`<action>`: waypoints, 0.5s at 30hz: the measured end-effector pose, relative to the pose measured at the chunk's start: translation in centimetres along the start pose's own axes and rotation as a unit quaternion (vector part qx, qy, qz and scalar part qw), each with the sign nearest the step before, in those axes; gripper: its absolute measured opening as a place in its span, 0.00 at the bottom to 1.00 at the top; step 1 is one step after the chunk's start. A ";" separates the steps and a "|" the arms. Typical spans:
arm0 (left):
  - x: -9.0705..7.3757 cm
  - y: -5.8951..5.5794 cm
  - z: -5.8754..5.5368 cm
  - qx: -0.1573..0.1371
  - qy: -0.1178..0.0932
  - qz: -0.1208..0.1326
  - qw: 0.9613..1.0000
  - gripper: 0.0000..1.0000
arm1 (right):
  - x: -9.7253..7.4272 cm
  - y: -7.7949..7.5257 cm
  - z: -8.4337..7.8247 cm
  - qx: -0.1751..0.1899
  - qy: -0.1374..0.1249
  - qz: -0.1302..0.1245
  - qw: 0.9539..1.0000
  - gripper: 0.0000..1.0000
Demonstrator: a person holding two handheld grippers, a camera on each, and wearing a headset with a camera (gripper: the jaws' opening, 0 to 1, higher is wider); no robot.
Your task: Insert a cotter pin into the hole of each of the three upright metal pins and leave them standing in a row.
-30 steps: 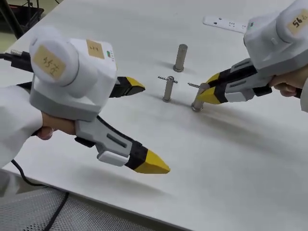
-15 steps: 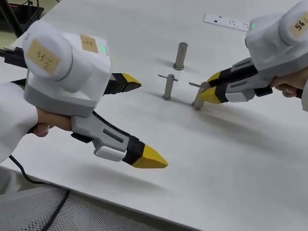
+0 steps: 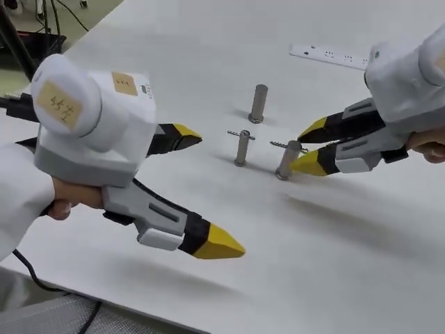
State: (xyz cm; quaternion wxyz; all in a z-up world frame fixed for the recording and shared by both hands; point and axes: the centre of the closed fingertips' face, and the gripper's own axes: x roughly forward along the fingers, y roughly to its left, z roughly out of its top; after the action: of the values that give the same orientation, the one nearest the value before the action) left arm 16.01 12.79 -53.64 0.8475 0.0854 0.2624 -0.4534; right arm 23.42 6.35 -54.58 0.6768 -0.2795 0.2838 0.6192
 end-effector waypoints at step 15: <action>0.0 0.5 0.4 -0.029 -0.015 0.008 0.999 0.97 | -1.8 1.4 -2.5 0.092 -0.015 -0.051 0.994 0.55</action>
State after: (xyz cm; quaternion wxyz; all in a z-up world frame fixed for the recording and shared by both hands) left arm 16.57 12.94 -53.30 0.8569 0.0562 0.2618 -0.4405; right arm 21.78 3.38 -55.01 0.7347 -0.2212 0.3146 0.5589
